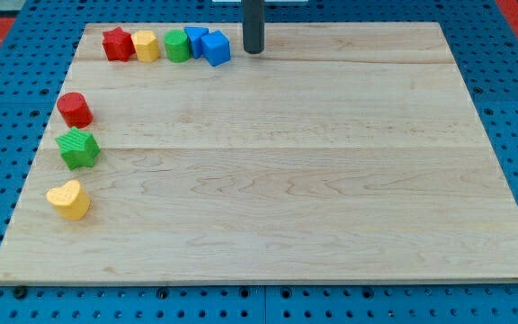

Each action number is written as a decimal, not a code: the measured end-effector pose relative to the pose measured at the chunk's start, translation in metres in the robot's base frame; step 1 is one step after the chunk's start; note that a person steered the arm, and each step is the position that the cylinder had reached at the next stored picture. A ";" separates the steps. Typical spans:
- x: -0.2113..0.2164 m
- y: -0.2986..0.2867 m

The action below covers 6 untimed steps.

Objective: Move the blue cube top of the red circle

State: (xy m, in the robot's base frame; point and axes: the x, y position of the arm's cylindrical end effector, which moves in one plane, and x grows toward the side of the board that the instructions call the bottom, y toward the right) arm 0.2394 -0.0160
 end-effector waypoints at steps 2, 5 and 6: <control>0.025 -0.140; 0.027 -0.067; 0.059 -0.048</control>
